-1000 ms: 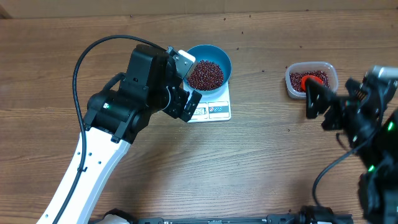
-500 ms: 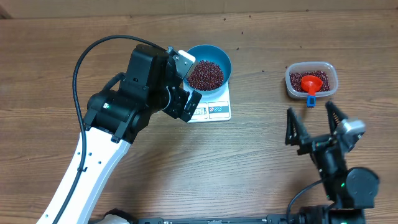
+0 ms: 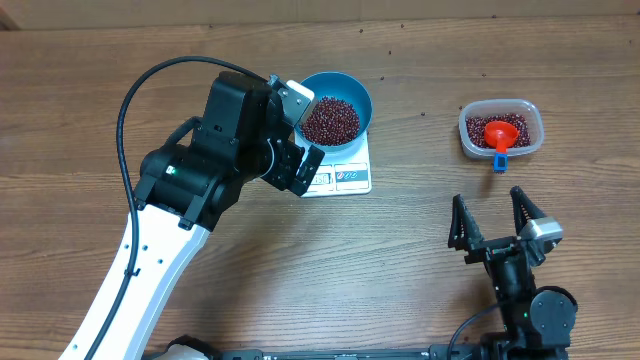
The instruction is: Scoop item into bowl and weigh 150g on scale
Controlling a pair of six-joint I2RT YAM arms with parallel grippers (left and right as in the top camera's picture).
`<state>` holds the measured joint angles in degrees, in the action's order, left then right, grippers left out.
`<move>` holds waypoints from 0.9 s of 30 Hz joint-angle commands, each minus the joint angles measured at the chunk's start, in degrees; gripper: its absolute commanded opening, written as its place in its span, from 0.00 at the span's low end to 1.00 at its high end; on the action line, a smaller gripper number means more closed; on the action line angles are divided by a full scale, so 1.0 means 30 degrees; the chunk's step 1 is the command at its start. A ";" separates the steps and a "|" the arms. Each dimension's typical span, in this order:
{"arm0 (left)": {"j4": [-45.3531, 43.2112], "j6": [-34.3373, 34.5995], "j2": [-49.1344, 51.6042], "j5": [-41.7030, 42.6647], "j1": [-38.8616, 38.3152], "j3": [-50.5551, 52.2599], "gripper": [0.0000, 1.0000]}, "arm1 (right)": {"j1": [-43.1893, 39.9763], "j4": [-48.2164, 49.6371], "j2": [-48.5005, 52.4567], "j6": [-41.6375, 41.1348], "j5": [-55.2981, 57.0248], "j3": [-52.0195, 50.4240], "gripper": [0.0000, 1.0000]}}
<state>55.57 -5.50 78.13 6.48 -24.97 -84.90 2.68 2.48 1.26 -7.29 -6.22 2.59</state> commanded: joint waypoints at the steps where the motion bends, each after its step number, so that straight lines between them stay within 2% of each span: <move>1: -0.0029 0.0197 0.0109 0.0146 0.0073 -0.0146 0.99 | 0.0102 -0.0495 -0.0379 -0.0211 0.0284 -0.0714 1.00; 5: -0.0022 0.0197 0.0109 0.0146 0.0073 -0.0146 1.00 | 0.0102 -0.2397 -0.0379 -0.0270 0.0270 -0.0714 1.00; 27: -0.0022 0.0197 0.0109 0.0146 0.0073 -0.0146 0.99 | 0.0102 -0.2280 -0.0364 -0.0255 0.0277 -0.0714 1.00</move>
<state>55.57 -5.50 78.13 6.48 -24.97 -84.90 2.68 -4.62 0.73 -7.68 -5.93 1.06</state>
